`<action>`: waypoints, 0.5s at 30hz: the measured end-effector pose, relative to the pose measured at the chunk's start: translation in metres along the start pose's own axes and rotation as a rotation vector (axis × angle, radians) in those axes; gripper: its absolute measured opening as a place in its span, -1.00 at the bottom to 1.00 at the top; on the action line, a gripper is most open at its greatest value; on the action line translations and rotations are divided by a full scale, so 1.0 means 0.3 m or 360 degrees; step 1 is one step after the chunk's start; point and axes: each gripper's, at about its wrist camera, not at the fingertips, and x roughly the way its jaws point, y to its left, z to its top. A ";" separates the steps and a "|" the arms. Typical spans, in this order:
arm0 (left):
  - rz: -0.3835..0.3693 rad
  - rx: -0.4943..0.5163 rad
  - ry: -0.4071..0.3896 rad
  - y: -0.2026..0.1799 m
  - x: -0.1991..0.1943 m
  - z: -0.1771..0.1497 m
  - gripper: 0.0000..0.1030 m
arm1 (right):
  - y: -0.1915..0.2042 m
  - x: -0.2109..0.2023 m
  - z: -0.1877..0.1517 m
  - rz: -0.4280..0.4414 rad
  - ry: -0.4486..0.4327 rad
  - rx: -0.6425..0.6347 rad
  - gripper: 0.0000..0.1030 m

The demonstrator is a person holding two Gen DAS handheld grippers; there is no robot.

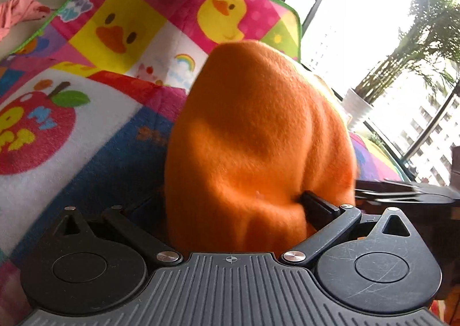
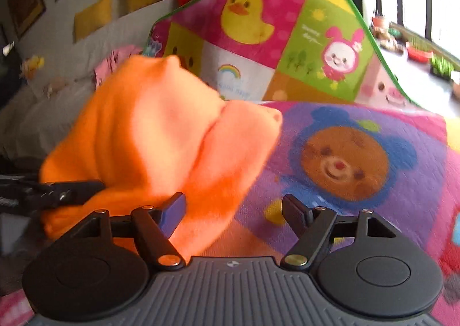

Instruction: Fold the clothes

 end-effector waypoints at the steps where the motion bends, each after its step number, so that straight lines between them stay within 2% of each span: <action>1: -0.0004 0.0011 -0.0003 -0.014 -0.004 -0.007 1.00 | 0.011 0.015 0.014 -0.0010 -0.0022 -0.0024 0.46; 5: -0.0027 0.0046 -0.0022 -0.034 -0.035 -0.014 1.00 | 0.030 0.032 0.037 -0.0029 -0.0036 -0.0069 0.46; 9: -0.0020 -0.0018 -0.0103 0.002 -0.096 0.005 1.00 | 0.014 -0.028 0.007 -0.0069 -0.0072 -0.0073 0.46; 12: -0.0007 -0.0081 -0.0146 0.046 -0.126 0.019 1.00 | -0.011 -0.091 -0.014 0.0035 -0.0111 0.0009 0.54; 15: 0.0024 -0.0151 -0.0099 0.078 -0.093 0.021 1.00 | 0.002 -0.108 -0.023 0.0153 -0.0104 0.0014 0.58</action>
